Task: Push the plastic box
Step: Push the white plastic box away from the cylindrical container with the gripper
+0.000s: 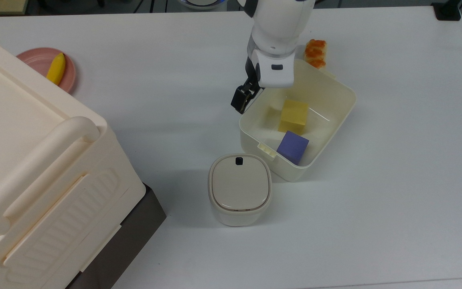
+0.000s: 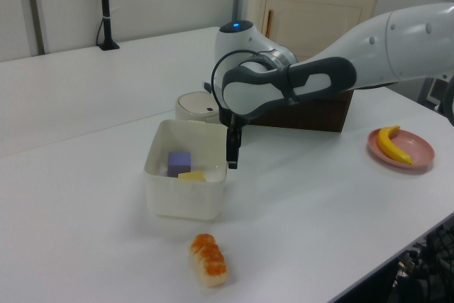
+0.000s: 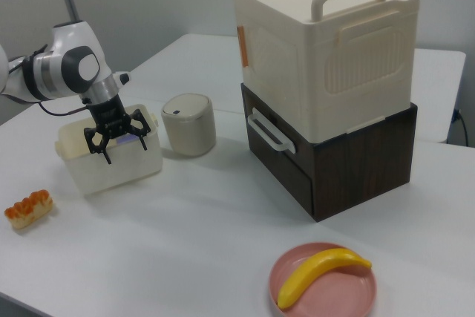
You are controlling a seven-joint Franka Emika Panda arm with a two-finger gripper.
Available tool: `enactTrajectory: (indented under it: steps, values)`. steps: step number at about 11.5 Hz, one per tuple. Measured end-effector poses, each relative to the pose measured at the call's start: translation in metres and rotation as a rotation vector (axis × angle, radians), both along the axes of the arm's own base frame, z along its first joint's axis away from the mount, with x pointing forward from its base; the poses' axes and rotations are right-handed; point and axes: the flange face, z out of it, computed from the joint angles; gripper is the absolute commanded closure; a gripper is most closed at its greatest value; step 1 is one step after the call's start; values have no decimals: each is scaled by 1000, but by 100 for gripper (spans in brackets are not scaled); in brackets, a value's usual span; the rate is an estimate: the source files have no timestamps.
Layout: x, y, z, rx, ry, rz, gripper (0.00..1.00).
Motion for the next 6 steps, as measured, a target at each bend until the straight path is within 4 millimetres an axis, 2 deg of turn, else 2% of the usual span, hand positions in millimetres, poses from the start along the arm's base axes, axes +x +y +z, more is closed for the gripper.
enactTrajectory:
  steps: [2, 6]
  values:
    - [5, 2, -4, -2, 0, -6, 0]
    - [7, 3, 2, 2, -13, -8, 0]
